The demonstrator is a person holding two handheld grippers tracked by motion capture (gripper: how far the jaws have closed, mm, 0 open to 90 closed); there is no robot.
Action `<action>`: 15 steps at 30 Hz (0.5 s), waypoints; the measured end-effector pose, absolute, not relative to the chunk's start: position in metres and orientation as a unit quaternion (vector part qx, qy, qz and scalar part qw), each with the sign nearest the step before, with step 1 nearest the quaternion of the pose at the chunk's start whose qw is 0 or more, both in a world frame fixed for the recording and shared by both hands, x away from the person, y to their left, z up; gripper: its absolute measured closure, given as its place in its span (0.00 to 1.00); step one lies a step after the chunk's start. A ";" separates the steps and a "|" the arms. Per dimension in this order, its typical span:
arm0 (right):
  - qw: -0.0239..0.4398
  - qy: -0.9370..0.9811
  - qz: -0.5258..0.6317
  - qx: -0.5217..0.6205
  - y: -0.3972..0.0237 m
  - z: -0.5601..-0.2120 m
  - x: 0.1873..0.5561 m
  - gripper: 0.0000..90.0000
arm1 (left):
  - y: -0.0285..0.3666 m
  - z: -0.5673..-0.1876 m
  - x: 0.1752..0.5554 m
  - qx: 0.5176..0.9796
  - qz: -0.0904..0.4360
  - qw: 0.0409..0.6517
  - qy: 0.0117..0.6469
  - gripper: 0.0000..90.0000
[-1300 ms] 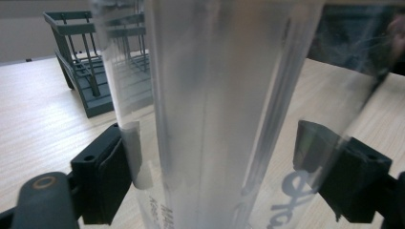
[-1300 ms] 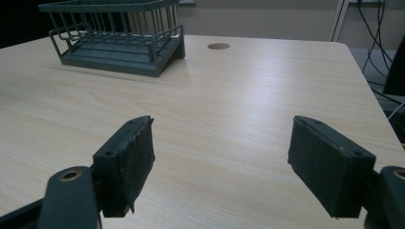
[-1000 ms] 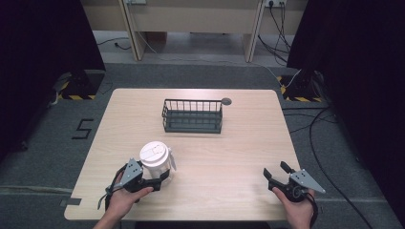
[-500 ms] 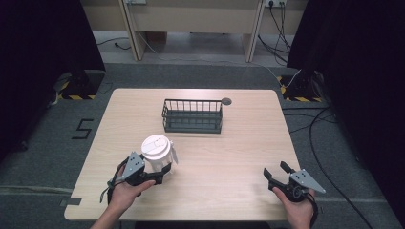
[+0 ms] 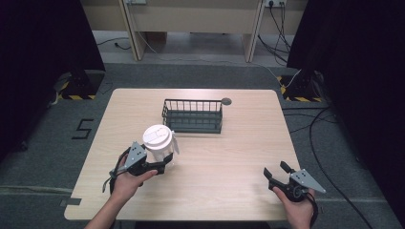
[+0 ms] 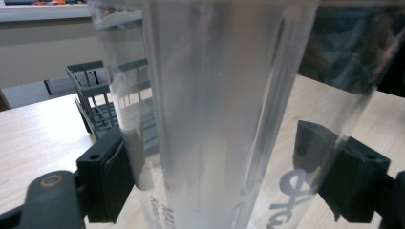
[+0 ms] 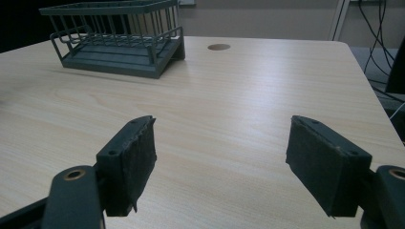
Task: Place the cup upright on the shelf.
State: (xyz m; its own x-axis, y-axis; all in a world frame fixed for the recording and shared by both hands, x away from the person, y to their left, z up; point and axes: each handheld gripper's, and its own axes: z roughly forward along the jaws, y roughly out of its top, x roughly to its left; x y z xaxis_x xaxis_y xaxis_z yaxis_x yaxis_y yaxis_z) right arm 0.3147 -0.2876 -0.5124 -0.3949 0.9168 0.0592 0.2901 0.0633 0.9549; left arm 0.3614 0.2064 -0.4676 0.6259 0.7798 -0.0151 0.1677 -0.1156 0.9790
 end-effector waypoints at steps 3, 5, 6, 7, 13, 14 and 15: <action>0.307 0.661 0.511 0.457 -0.288 -0.512 0.315 0.29 | 0.205 -0.463 0.366 0.695 0.271 0.573 0.340 0.19; 0.307 0.661 0.511 0.456 -0.288 -0.512 0.315 0.29 | 0.204 -0.460 0.370 0.693 0.272 0.574 0.340 0.19; 0.307 0.660 0.511 0.456 -0.288 -0.512 0.315 0.29 | 0.203 -0.459 0.371 0.693 0.273 0.574 0.340 0.19; 0.307 0.660 0.511 0.456 -0.288 -0.512 0.315 0.29 | 0.203 -0.457 0.373 0.693 0.274 0.574 0.340 0.19; 0.307 0.659 0.513 0.457 -0.288 -0.513 0.315 0.29 | 0.197 -0.451 0.383 0.690 0.279 0.574 0.342 0.19; 0.307 0.658 0.513 0.458 -0.288 -0.513 0.315 0.29 | 0.196 -0.449 0.386 0.688 0.280 0.575 0.343 0.19; 0.307 0.658 0.513 0.458 -0.288 -0.513 0.315 0.29 | 0.195 -0.447 0.388 0.687 0.282 0.575 0.343 0.19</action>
State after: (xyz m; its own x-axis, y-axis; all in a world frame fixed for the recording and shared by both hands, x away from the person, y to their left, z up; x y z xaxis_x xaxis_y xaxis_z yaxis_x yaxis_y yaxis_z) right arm 0.3154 -0.2880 -0.5125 -0.3925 0.9174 0.0654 0.2880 0.0551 0.9561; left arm 0.3877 0.1951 -0.4472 0.6059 0.7955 -0.0067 0.1474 -0.1039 0.9836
